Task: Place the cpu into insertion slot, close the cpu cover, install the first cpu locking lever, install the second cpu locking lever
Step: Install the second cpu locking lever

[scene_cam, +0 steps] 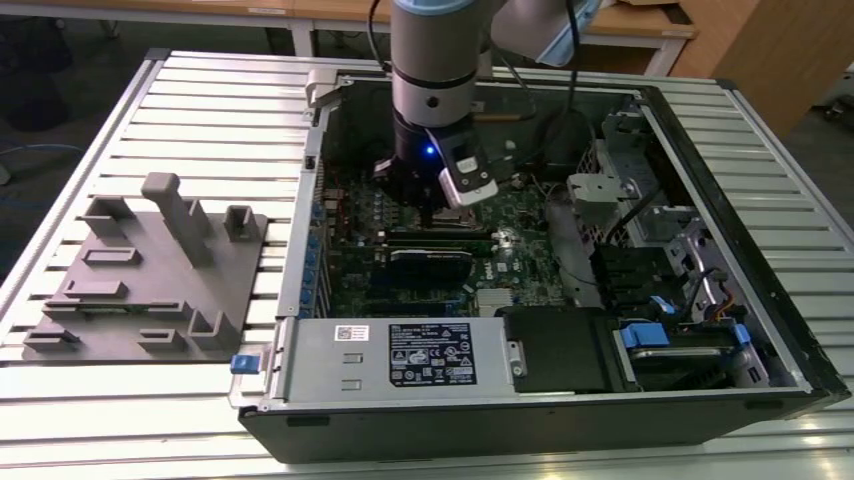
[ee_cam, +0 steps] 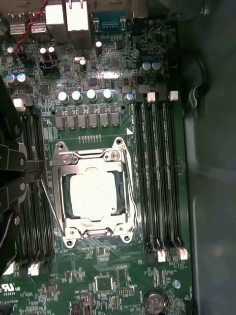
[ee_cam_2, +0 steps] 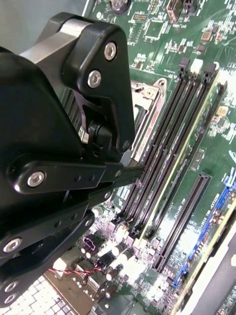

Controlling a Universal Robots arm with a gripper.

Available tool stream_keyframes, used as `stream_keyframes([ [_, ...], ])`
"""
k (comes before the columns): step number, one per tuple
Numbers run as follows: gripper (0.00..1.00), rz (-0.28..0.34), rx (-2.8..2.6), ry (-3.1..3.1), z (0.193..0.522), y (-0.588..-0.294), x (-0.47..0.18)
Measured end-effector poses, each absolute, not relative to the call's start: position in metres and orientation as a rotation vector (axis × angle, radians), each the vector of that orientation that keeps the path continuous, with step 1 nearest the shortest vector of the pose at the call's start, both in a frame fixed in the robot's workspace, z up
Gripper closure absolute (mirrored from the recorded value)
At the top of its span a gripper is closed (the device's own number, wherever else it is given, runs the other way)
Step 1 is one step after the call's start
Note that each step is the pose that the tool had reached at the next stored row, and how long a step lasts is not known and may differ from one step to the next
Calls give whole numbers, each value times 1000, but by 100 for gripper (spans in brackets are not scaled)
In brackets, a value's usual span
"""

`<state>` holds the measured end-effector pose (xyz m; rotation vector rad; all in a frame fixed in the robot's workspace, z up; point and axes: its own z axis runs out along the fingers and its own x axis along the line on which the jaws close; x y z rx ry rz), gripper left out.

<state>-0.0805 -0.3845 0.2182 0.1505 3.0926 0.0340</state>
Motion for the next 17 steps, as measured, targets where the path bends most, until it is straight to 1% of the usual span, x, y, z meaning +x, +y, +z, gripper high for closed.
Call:
stream_keyframes([
  [17, 90, 34, 150, 3093, 206, -385, -86],
])
